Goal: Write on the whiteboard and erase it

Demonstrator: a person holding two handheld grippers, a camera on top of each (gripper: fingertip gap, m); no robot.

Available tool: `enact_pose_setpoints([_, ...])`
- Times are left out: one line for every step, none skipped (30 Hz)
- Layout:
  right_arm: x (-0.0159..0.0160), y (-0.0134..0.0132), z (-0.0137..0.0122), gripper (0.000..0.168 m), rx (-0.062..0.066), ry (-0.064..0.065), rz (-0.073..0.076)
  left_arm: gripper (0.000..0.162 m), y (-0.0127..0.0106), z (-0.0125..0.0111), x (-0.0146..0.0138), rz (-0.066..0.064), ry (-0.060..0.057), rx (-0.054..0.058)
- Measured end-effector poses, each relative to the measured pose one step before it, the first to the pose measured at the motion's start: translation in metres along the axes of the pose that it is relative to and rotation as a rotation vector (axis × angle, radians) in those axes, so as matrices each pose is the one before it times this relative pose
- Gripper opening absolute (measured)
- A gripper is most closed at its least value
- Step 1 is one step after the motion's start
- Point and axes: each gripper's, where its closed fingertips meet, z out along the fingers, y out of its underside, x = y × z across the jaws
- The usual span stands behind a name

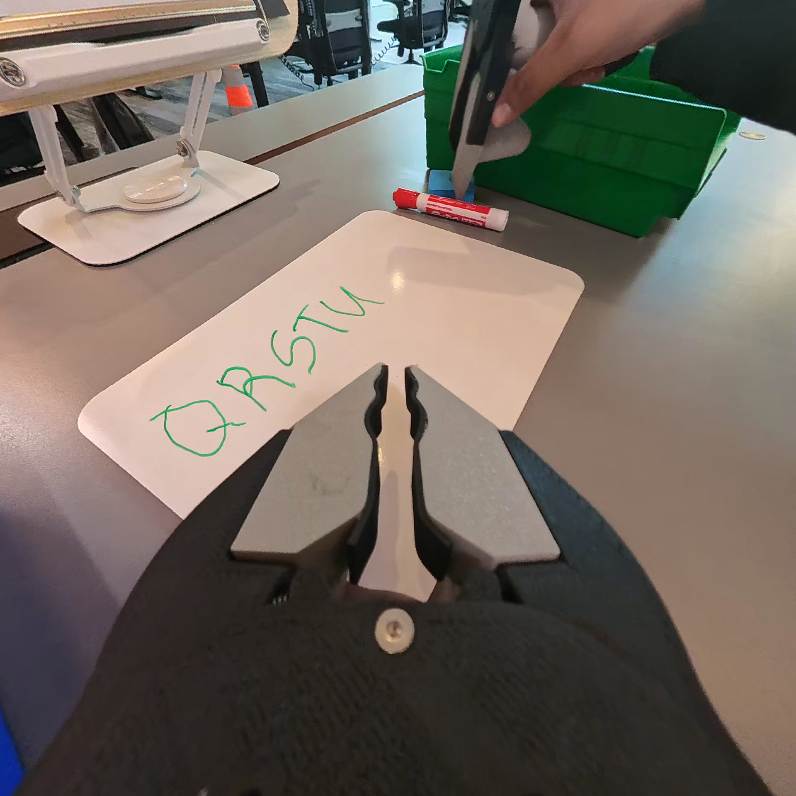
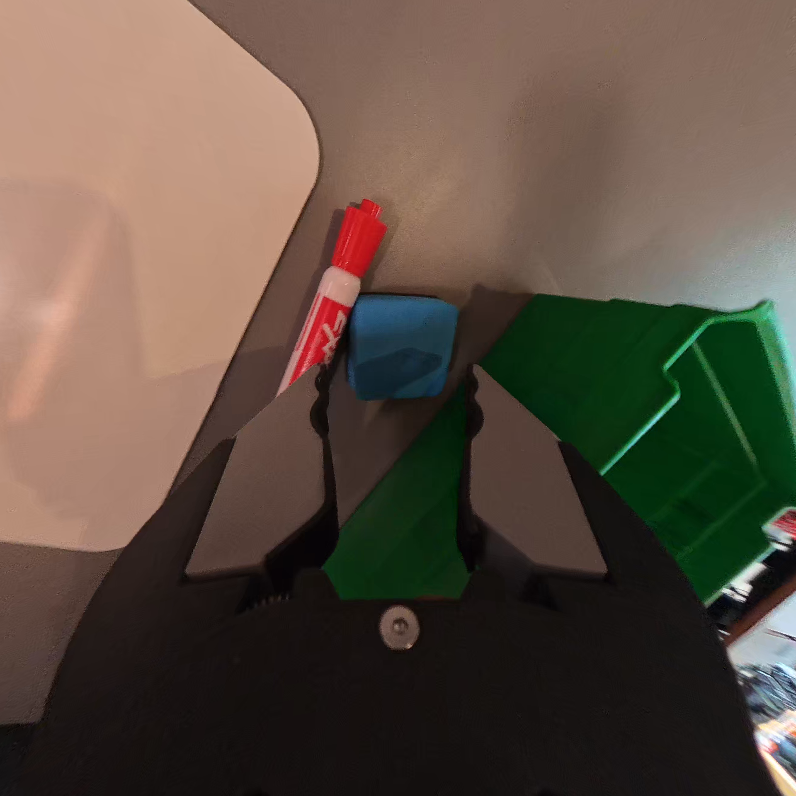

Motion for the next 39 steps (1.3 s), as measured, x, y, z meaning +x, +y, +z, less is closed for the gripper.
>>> enact_pose_setpoints([0.00423,-0.0006,0.0038,0.06,-0.0186,0.0295,-0.0254,0.005,0.00024,0.00018,0.00042,0.0024,0.001,-0.0017])
enact_pose_setpoints([0.00228,0.0003,0.00372,0.059,-0.0224,0.0161,-0.0227,0.005,0.0,-0.00001,0.00026,0.0024,0.0005,0.0001])
enact_pose_setpoints([0.00053,0.00073,0.0036,0.059,-0.0212,0.0017,-0.0155,0.005,-0.00004,-0.00011,0.00021,0.0016,0.0006,0.0007])
enact_pose_setpoints([-0.0006,0.00046,0.00323,0.058,-0.0168,-0.0105,-0.0073,0.005,0.0,-0.00004,0.00027,0.0005,0.0016,0.0001])
enact_pose_setpoints([-0.00053,-0.00019,0.00286,0.058,-0.0103,-0.0141,-0.0006,0.005,0.0001,0.00006,0.00027,0.0,0.0021,-0.0011])
enact_pose_setpoints([0.00055,0.00039,0.00205,0.056,-0.0144,-0.0099,0.0033,0.005,0.00025,0.00013,0.0002,0.0001,0.0012,-0.0017])
enact_pose_setpoints([0.00101,-0.00044,0.00134,0.055,-0.0093,-0.0052,0.0029,0.005,0.0001,0.00012,0.00013,0.0006,0.001,-0.0013])
enact_pose_setpoints([-0.00022,-0.00079,0.00073,0.053,-0.0043,-0.0075,-0.0014,0.005,0.00018,0.00016,0.00015,0.0002,0.001,-0.0012])
enact_pose_setpoints([-0.00093,-0.00038,0.00083,0.051,-0.0066,-0.0086,-0.0043,0.005,0.0002,0.00013,-0.00001,-0.0004,0.0005,-0.0013])
enact_pose_setpoints([0.00058,0.00029,0.00087,0.051,-0.0111,0.003,-0.0051,0.005,0.00005,0.00002,-0.00001,-0.0002,0.0004,-0.0005])
enact_pose_setpoints([0.00136,-0.00134,0.00007,0.051,0.0009,0.0076,-0.0046,0.005,-0.00004,-0.00004,0.00001,-0.0002,0.0004,0.0005])
enact_pose_setpoints([0.00051,-0.00085,-0.00008,0.051,-0.0004,0.0031,-0.0093,0.005,-0.00007,-0.00013,0.00001,-0.0006,0.0,0.0011])
enact_pose_setpoints([-0.00002,-0.00012,-0.00006,0.051,-0.0015,0.0,-0.0098,0.005,-0.00021,-0.0001,-0.00006,-0.0005,0.0001,0.0012])
enact_pose_setpoints([-0.00041,0.00021,-0.00014,0.05,-0.0003,-0.0037,-0.0072,0.005,-0.00003,-0.00007,-0.00013,-0.0008,0.0001,0.0005])
enact_pose_setpoints([-0.00019,0.00084,-0.00047,0.05,-0.0008,-0.0057,0.0024,0.005,-0.00004,-0.00006,-0.00023,-0.0012,-0.0008,0.0006])
enact_pose_setpoints([0.00119,0.00161,-0.00107,0.05,-0.0037,0.0003,0.0084,0.005,-0.00006,-0.0001,-0.00003,-0.0008,0.0002,0.0008])
enact_pose_setpoints([0.00078,0.00051,-0.00228,0.05,0.007,-0.0024,0.0048,0.005,-0.00001,0.00005,-0.00004,-0.001,-0.0002,-0.0001])
enact_pose_setpoints([-0.00047,-0.00102,-0.00407,0.05,0.0184,-0.008,0.0064,0.005,0.00014,0.0001,-0.00021,-0.0008,-0.0007,-0.0007])
enact_pose_setpoints([0.00169,-0.00065,-0.00545,0.05,0.0165,0.0059,0.0087,0.005,0.00007,0.00003,0.00007,0.0005,0.0004,-0.0007])
enact_pose_setpoints([0.00166,-0.00038,-0.0067,0.05,0.0151,0.0095,0.0044,0.005,0.00003,0.00011,0.00001,0.0005,-0.0005,-0.0006])
enact_pose_setpoints([-0.00107,-0.00177,-0.00803,0.05,0.0236,-0.0036,0.0005,0.005,0.00001,0.00004,-0.00009,-0.0002,-0.0002,-0.0002])
enact_pose_setpoints([-0.00321,-0.00436,-0.00923,0.05,0.0363,-0.0118,0.0008,0.005,0.0,-0.00006,-0.00001,-0.0007,0.0,0.0002])
enact_pose_setpoints([-0.00448,-0.00639,-0.0101,0.05,0.0449,-0.0127,-0.002,0.005,-0.00002,0.00005,-0.00002,-0.0004,0.0003,0.0])
enact_pose_setpoints([-0.00685,-0.00829,-0.01009,0.05,0.0505,-0.019,-0.0032,0.005,0.00015,0.00011,0.00001,0.0,0.0003,-0.0008])
enact_pose_setpoints([-0.0109,-0.00938,-0.00851,0.05,0.0492,-0.0371,-0.0049,0.005,0.00007,0.00013,0.00002,0.0003,0.0001,-0.0011])
enact_pose_setpoints([-0.01634,-0.01008,-0.00576,0.05,0.0475,-0.0595,-0.012,0.005,0.00019,0.00003,-0.00009,-0.0005,-0.0003,-0.0009])
enact_pose_setpoints([-0.01896,-0.00963,-0.00175,0.05,0.0382,-0.0663,-0.0175,0.005,-0.00002,0.00001,-0.00027,-0.0019,-0.0003,0.0001])
enact_pose_setpoints([-0.01797,-0.0067,0.00273,0.05,0.0159,-0.0541,-0.0211,0.005,-0.00021,-0.00016,-0.00041,-0.0031,-0.0007,0.0014])
enact_pose_setpoints([-0.01727,-0.00449,0.00598,0.05,0.0022,-0.0498,-0.0288,0.005,-0.0003,-0.0003,-0.00069,-0.0041,-0.0019,0.0026])
enact_pose_setpoints([-0.01566,-0.00429,0.00817,0.051,0.0025,-0.0469,-0.0257,0.005,-0.00048,-0.00038,-0.00083,-0.0047,-0.0029,0.0045])
enact_pose_setpoints([-0.00935,-0.002,0.00919,0.052,-0.0077,-0.0212,-0.0137,0.005,-0.00059,-0.0006,-0.00092,-0.0053,-0.0026,0.0051])
enact_pose_setpoints([-0.00299,-0.00013,0.0086,0.053,-0.0147,0.0062,-0.0079,0.005,-0.0005,-0.00026,-0.00094,-0.0061,-0.0017,0.004])
enact_pose_setpoints([-0.0013,-0.00028,0.00703,0.054,-0.0105,0.0075,-0.0069,0.005,-0.00014,-0.00024,-0.00046,-0.0074,0.0028,0.0015])
enact_pose_setpoints([-0.00193,-0.0013,0.00483,0.055,0.0,-0.0047,-0.0032,0.005,-0.00008,-0.00006,-0.00046,-0.0079,0.0028,0.0003])
enact_pose_setpoints([-0.00227,-0.00181,0.0027,0.056,0.009,-0.0127,0.0053,0.005,-0.00013,-0.00005,-0.00048,-0.006,0.0011,0.0007])
enact_pose_setpoints([-0.00265,-0.00161,0.00123,0.057,0.0102,-0.0179,0.008,0.005,-0.00008,0.0,0.00009,-0.0011,0.0021,0.0006])
enact_pose_setpoints([-0.00244,-0.00058,0.00047,0.058,0.0043,-0.0163,0.0075,0.006,0.00008,0.00011,0.00045,0.0034,0.0005,-0.0008])
enact_pose_setpoints([-0.00034,0.00016,-0.00044,0.06,0.0007,-0.0015,0.0038,0.006,0.00034,0.00025,0.00079,0.0069,0.0004,-0.0031])
enact_pose_setpoints([0.002,-0.00025,-0.00155,0.061,0.0046,0.0143,-0.001,0.006,0.00054,0.0006,0.00109,0.0091,0.0012,-0.005])
